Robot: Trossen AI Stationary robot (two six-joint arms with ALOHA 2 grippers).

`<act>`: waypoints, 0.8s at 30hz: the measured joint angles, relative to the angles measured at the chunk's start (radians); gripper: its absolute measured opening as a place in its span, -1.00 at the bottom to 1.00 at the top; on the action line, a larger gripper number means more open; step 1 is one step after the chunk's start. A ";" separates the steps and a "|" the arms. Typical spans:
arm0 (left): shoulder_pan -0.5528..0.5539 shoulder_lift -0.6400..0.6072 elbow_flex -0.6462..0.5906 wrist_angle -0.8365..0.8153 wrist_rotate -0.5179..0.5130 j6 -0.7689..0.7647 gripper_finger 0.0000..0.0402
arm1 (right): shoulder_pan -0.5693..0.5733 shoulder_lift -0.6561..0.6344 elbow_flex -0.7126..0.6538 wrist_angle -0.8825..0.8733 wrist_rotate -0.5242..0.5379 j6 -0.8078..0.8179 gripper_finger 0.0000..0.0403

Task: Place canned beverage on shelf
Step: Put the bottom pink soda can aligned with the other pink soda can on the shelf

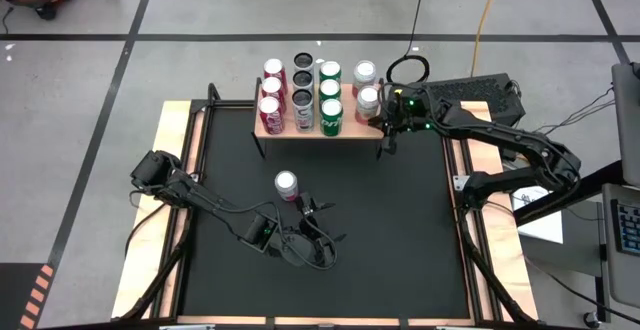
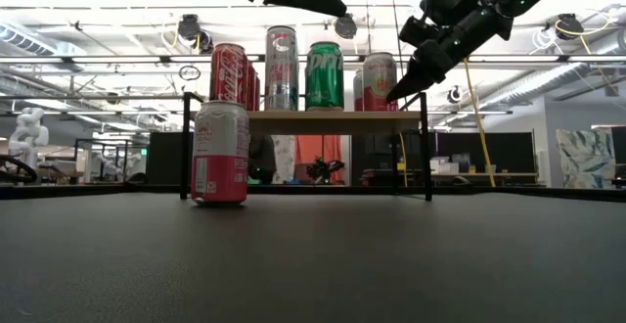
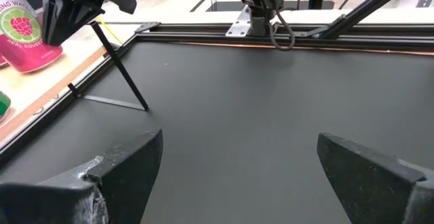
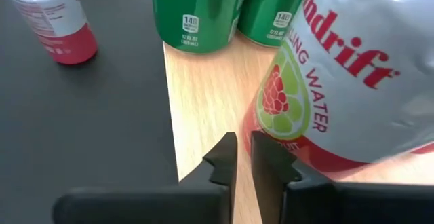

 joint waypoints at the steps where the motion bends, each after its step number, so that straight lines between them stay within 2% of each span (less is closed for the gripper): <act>1: 0.000 0.000 0.000 0.000 0.000 0.000 0.92 | 0.000 0.000 0.000 0.000 0.000 0.000 -0.89; 10: 0.000 0.000 0.000 0.000 0.000 -0.003 0.92 | 0.000 0.000 0.000 0.018 0.000 -0.015 -0.97; 24: 0.000 0.000 0.000 0.000 0.000 0.000 0.92 | -0.003 0.000 0.000 0.021 0.005 -0.004 -0.97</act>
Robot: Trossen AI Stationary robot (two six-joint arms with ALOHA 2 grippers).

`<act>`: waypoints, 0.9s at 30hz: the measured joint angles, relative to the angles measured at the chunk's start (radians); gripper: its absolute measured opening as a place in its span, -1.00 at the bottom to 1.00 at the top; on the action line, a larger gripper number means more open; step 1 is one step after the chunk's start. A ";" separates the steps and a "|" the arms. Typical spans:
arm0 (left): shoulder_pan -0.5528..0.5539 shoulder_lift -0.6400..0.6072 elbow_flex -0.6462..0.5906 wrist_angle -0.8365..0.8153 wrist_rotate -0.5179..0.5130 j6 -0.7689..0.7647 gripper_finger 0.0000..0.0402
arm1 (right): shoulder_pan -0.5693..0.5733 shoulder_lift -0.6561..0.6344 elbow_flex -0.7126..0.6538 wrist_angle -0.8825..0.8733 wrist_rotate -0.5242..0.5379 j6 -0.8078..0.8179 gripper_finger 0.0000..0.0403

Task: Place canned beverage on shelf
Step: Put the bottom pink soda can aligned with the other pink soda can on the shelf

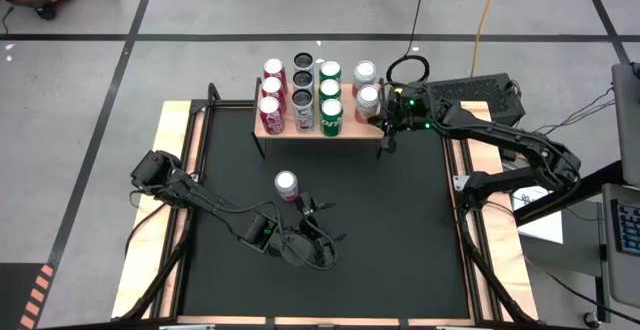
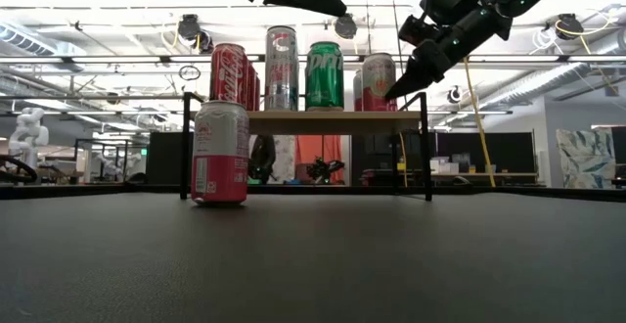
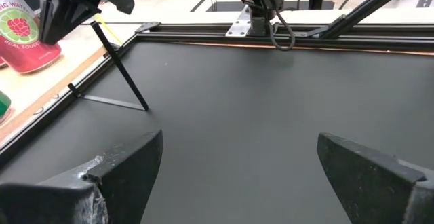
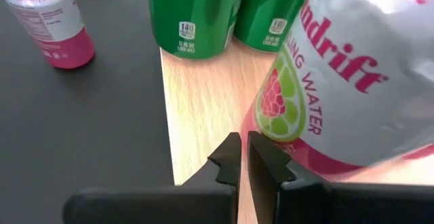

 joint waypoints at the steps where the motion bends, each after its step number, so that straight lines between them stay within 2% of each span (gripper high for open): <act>1: 0.000 0.000 0.000 0.000 0.000 0.000 0.92 | 0.000 0.000 0.000 -0.003 0.001 0.008 -0.97; 11: 0.000 0.000 0.000 0.000 0.000 0.001 0.92 | 0.026 0.000 0.000 -0.020 0.126 0.011 -0.97; 27: 0.000 0.000 0.000 0.000 0.000 0.000 0.92 | 0.026 0.000 0.000 0.022 0.131 -0.010 -0.97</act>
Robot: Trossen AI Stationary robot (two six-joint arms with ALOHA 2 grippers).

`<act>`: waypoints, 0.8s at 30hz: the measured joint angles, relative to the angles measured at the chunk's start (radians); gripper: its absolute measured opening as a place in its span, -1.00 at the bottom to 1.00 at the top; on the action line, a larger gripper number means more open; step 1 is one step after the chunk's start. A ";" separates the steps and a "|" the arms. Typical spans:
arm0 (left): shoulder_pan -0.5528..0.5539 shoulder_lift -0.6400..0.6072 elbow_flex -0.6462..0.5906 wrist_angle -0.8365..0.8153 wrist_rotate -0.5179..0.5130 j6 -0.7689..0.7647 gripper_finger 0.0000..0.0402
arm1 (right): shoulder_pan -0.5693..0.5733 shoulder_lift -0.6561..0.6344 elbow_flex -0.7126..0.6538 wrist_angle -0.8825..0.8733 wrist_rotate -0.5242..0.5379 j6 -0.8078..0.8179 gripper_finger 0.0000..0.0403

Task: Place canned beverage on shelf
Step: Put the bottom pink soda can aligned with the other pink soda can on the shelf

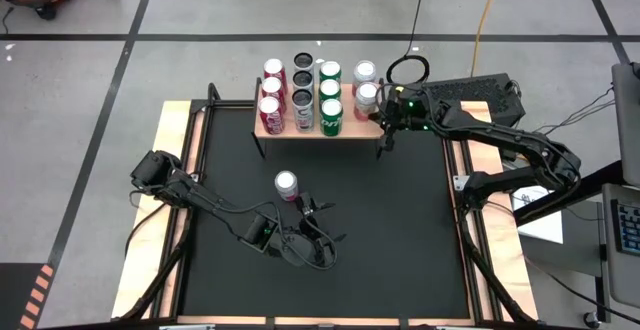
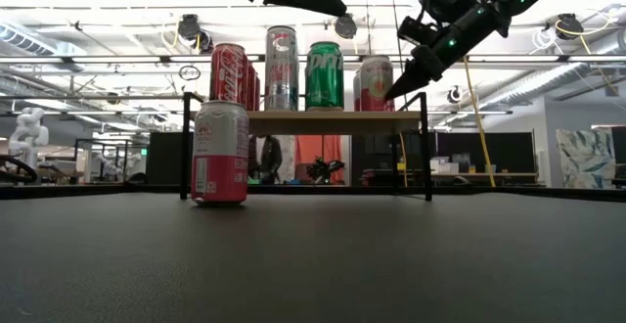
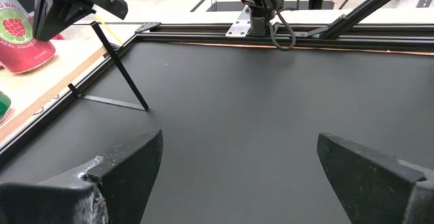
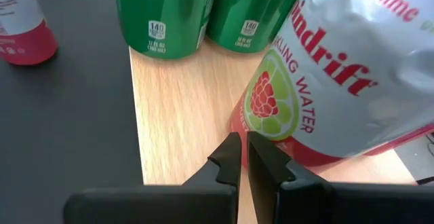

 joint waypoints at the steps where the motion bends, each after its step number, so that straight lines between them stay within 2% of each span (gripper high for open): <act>1: 0.000 0.000 0.000 0.000 0.000 0.000 0.92 | 0.000 0.000 0.000 0.004 0.000 0.000 -0.97; 24: 0.000 0.000 0.000 0.000 0.000 -0.002 0.92 | -0.001 0.000 0.000 0.006 0.029 -0.026 -0.97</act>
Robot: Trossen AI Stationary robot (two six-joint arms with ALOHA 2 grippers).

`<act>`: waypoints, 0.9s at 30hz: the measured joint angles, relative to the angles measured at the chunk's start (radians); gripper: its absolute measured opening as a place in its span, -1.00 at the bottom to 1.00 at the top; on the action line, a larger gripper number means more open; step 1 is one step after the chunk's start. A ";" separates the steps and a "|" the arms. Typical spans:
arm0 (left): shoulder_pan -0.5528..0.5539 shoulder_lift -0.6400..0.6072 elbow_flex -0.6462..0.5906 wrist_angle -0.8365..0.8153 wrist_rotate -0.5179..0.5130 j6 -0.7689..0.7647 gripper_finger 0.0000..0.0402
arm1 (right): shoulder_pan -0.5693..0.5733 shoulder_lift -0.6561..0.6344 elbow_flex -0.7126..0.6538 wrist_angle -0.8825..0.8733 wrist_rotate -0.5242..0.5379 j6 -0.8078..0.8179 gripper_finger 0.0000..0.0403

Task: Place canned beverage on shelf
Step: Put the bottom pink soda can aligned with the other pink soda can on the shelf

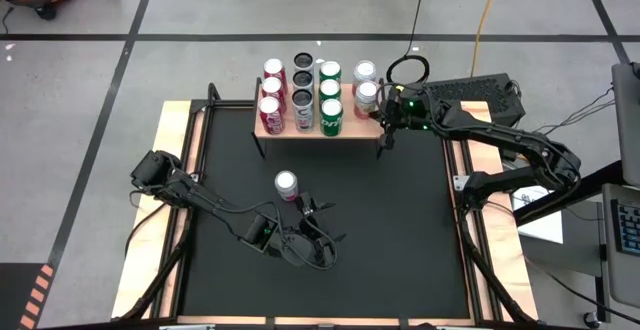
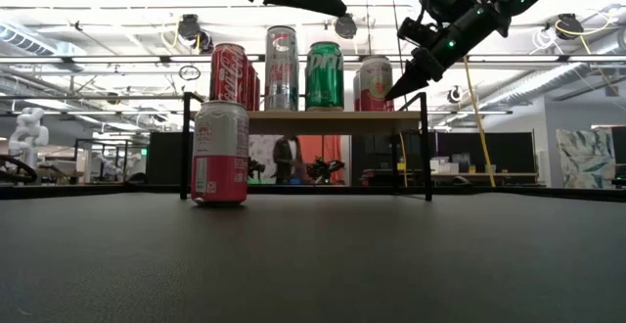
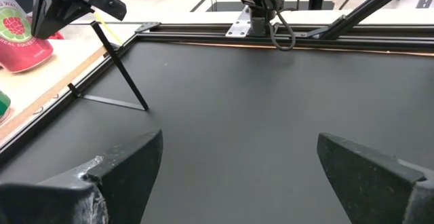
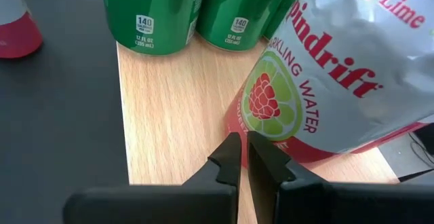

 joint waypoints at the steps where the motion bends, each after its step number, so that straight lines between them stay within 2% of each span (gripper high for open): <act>1: 0.000 0.000 0.000 0.000 0.000 0.000 0.92 | 0.000 0.000 0.000 0.000 0.000 0.000 -0.97; 27: 0.000 0.000 0.000 -0.004 0.000 -0.021 0.92 | -0.002 0.000 0.000 0.015 0.024 -0.009 -0.97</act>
